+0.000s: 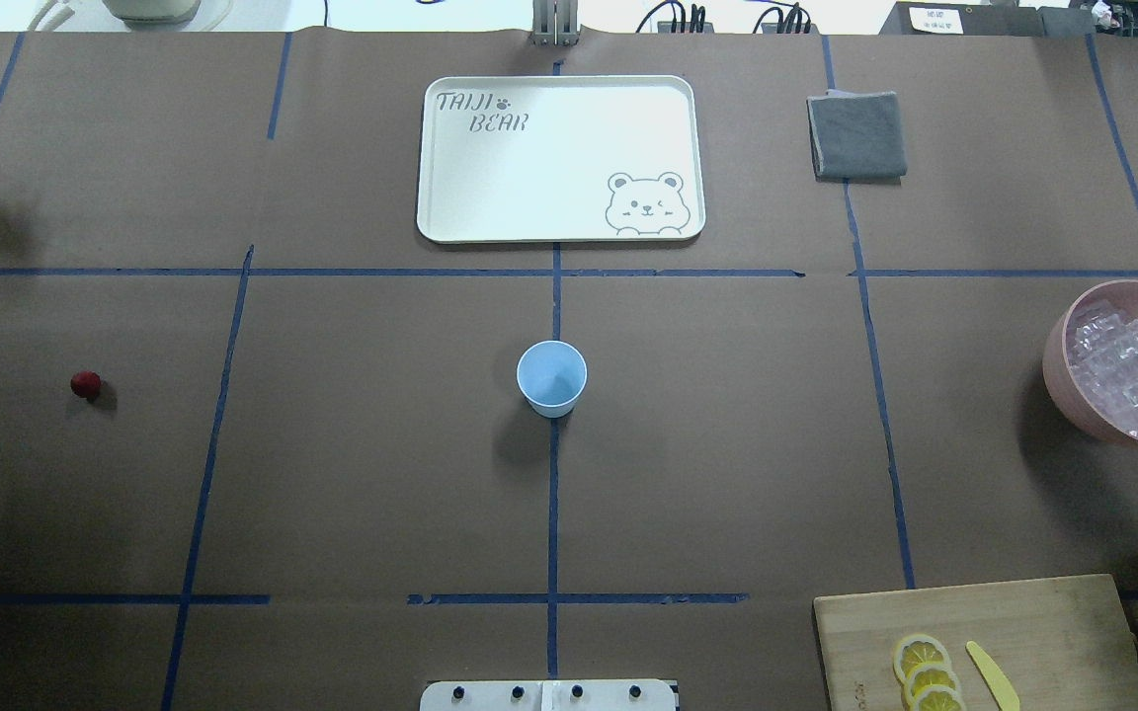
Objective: Mash ice and strawberries in cup
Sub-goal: 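Lift the ice with the right gripper and carry it toward the blue cup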
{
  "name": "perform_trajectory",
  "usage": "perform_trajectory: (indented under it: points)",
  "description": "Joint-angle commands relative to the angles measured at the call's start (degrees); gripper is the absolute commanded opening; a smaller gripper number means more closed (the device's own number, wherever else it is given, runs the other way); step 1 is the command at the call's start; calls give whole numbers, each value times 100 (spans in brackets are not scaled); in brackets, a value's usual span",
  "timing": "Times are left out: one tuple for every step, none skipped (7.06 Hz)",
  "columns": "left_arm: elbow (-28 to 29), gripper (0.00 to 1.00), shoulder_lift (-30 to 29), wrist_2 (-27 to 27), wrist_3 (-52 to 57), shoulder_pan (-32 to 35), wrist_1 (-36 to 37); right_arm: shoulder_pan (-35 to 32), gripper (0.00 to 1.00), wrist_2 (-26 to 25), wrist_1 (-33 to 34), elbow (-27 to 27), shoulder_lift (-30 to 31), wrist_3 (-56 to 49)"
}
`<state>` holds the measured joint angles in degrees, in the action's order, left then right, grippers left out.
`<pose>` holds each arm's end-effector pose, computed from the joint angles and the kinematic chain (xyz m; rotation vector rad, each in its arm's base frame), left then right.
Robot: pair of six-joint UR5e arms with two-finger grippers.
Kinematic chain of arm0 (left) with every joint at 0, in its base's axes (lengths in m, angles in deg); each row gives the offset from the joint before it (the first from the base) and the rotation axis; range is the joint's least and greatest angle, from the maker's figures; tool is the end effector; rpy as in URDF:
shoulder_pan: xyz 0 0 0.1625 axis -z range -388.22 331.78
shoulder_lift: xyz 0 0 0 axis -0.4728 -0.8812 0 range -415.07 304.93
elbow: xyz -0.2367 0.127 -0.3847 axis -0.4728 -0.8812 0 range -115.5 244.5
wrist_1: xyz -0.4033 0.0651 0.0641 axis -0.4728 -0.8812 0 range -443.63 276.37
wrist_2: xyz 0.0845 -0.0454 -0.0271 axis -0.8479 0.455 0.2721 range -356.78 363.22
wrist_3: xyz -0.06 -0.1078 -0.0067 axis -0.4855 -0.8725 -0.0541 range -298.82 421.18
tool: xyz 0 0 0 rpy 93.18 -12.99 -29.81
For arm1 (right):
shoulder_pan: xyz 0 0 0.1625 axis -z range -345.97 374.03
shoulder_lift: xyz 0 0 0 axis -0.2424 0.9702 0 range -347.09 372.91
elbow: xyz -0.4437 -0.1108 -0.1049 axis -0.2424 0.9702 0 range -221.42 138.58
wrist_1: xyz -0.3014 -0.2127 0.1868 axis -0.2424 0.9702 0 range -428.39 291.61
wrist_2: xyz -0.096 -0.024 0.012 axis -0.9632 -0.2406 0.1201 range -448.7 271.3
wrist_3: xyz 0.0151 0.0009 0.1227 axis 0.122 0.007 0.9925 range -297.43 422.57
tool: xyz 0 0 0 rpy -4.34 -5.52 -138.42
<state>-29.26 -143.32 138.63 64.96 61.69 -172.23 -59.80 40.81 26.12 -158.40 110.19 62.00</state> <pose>-0.0446 -0.4775 0.7035 0.0354 0.7919 0.0682 -0.0674 -0.4285 0.5619 0.1601 -0.7177 -0.3705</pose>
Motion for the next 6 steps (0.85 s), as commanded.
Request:
perform_trajectory:
  points:
    - [7, 100, 0, 3, 0, 0, 0, 70, 0, 354, 217, -89, -645, 746]
    - [7, 100, -9, 3, -17, 0, 0, 410, 0, 399, 226, -80, -1092, 1500]
    - [7, 100, -9, 3, 0, 0, 0, 848, 0, 399, 226, -89, -1523, 2361]
    - [7, 100, -9, 3, -17, 0, 0, 1366, 0, 339, 226, -89, -1963, 3387]
    - [7, 100, -9, 3, -18, 0, 0, 2015, 0, 112, 235, -71, -2480, 4355]
    - [16, 100, -17, 3, -18, 0, 0, 2692, 0, -482, 400, -19, -3042, 5356]
